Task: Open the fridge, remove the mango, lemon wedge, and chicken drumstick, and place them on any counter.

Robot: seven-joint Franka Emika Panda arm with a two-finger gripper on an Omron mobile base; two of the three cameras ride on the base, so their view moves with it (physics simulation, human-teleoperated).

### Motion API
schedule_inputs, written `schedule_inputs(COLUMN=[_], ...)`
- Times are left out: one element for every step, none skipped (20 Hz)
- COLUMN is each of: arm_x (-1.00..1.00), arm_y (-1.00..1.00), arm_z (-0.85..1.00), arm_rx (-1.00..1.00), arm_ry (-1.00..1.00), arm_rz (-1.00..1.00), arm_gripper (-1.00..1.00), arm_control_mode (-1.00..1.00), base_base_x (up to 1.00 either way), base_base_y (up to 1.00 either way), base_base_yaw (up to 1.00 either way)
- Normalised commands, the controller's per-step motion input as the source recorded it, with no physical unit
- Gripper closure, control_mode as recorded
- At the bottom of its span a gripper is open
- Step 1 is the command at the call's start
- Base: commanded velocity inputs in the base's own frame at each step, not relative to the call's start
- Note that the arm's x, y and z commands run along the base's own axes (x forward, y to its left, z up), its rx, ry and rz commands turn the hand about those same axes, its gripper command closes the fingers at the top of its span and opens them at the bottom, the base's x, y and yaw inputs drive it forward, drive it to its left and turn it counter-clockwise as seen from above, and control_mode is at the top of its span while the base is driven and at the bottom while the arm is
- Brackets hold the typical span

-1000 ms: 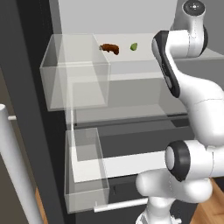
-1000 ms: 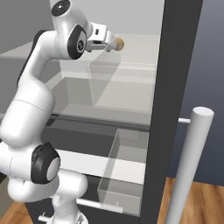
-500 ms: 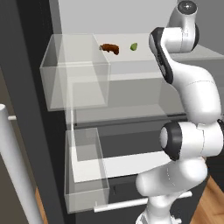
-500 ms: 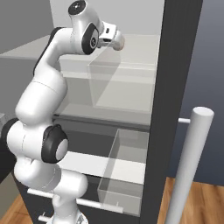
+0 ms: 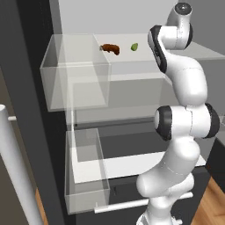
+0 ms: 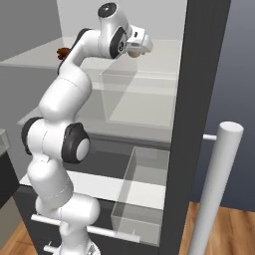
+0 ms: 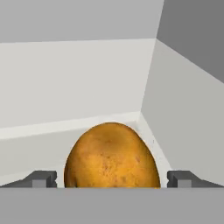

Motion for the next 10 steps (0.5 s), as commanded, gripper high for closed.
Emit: schedule_inputs(arm_x=[0.77,0.71,0.65,0.54,0.47,0.29,0.07,0.0,0.0,0.0], arm_y=[0.0,-0.02,-0.08,-0.11,-0.16,-0.14,-0.19,-0.19,-0.11,-0.09], arm_z=[-0.08,-0.06,-0.04,-0.01,-0.01,-0.06,-0.09,-0.16,-0.31,-0.39], arm_rx=[0.04,0.05,0.07,0.06,0.06,0.04,0.03,0.03,0.0,0.0], arm_ry=[0.01,0.0,0.0,0.0,0.01,0.02,0.05,0.07,0.11,0.12], arm_rz=[0.06,0.06,0.06,0.06,0.05,0.04,0.05,0.04,0.04,0.04], arm_gripper=[-1.0,-1.0,-1.0,-1.0,-1.0,-1.0,-1.0,-1.0,-1.0,-1.0], arm_control_mode=[-1.0,-1.0,-1.0,-1.0,-1.0,-1.0,-1.0,-1.0,-1.0,-1.0], base_base_x=[0.0,0.0,0.0,0.0,0.0,0.0,0.0,0.0,0.0,0.0], base_base_y=[0.0,0.0,0.0,0.0,0.0,0.0,0.0,0.0,0.0,0.0], base_base_yaw=[0.0,0.0,0.0,0.0,0.0,0.0,0.0,0.0,0.0,0.0])
